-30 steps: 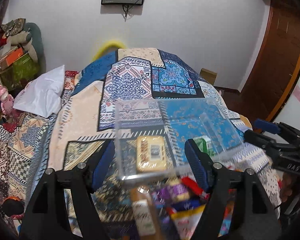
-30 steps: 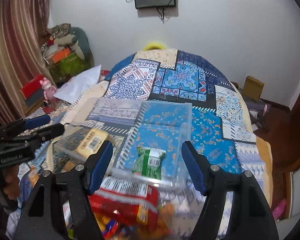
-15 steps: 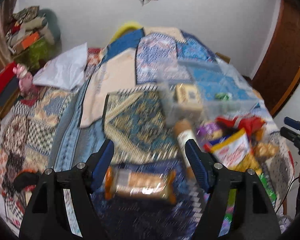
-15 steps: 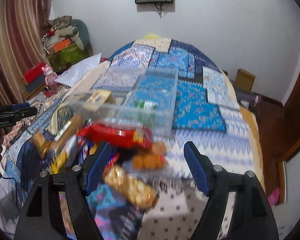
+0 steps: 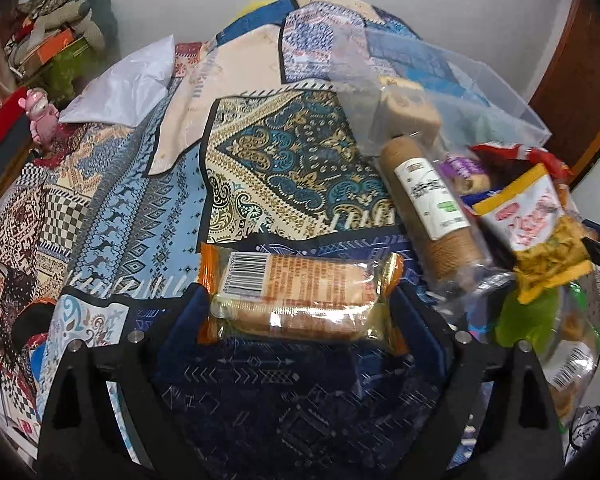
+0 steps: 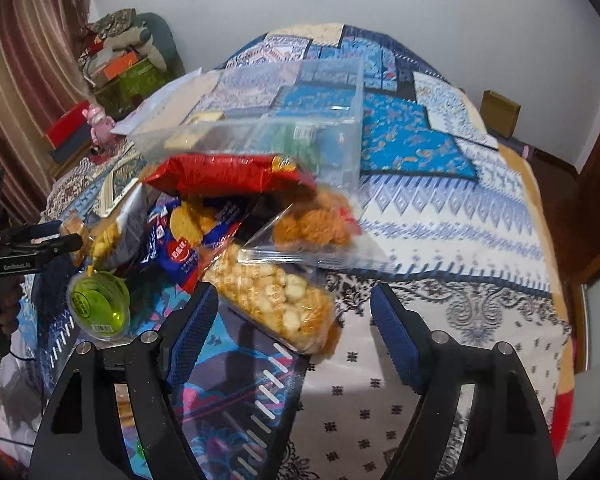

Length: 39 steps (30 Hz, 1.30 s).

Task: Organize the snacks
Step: 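Grasp the wafer pack with the left tool while the right grasps the puffed snack bag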

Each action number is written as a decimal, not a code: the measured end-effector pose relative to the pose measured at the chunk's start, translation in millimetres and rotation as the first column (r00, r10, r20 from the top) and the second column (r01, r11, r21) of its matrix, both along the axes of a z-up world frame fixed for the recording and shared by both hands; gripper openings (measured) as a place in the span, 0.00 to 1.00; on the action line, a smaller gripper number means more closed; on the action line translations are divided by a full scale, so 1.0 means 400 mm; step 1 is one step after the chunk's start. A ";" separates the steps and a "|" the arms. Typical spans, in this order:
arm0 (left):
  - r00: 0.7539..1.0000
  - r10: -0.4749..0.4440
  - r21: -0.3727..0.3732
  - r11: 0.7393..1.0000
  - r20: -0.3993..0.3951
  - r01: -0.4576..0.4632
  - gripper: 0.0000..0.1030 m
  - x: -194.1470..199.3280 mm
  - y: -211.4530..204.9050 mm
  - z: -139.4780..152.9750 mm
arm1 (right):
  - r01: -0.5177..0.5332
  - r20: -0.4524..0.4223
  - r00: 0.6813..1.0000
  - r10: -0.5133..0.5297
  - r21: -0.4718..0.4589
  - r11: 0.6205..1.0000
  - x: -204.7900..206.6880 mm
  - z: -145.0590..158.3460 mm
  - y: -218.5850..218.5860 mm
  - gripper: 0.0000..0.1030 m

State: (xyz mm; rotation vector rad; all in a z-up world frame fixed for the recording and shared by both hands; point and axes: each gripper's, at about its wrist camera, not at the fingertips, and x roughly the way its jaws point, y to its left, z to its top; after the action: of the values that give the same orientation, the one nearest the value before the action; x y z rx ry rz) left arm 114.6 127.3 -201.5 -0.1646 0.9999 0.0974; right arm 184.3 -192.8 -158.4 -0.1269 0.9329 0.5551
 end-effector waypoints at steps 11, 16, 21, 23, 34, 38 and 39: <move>0.998 0.030 0.010 0.999 0.059 -0.031 0.77 0.006 -0.007 -0.010 | -0.038 -0.016 0.999 0.038 0.010 0.999 -0.007 -0.034 0.023 0.59; 0.997 0.024 0.011 1.000 0.072 -0.025 0.75 -0.017 -0.016 0.010 | -0.062 0.009 0.998 0.062 0.003 0.998 -0.040 -0.022 0.018 0.41; 0.993 0.024 0.020 0.999 0.116 -0.026 0.75 -0.046 -0.032 0.056 | -0.072 0.025 0.997 0.071 0.035 0.997 -0.069 0.001 0.000 0.37; 0.991 0.019 0.028 0.999 0.136 -0.023 0.75 -0.056 -0.041 0.079 | -0.069 0.032 0.997 0.068 0.048 0.996 -0.078 0.012 -0.008 0.36; 0.967 -0.029 0.038 0.999 0.254 0.020 0.75 -0.070 -0.106 0.213 | -0.035 0.116 0.993 0.020 0.123 0.992 -0.106 0.114 -0.053 0.36; 0.955 -0.052 0.037 0.998 0.293 0.043 0.75 -0.044 -0.134 0.257 | -0.025 0.157 0.988 0.002 0.148 0.989 -0.097 0.155 -0.056 0.36; 0.952 -0.056 0.035 0.998 0.301 0.048 0.75 -0.039 -0.141 0.264 | -0.023 0.167 0.986 -0.002 0.151 0.988 -0.093 0.163 -0.055 0.36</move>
State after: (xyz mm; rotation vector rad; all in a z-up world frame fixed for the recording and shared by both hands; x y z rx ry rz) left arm 99.0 70.9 -95.8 -0.1231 0.6961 0.0359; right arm 146.9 -214.7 -93.3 -0.0394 0.7242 0.6143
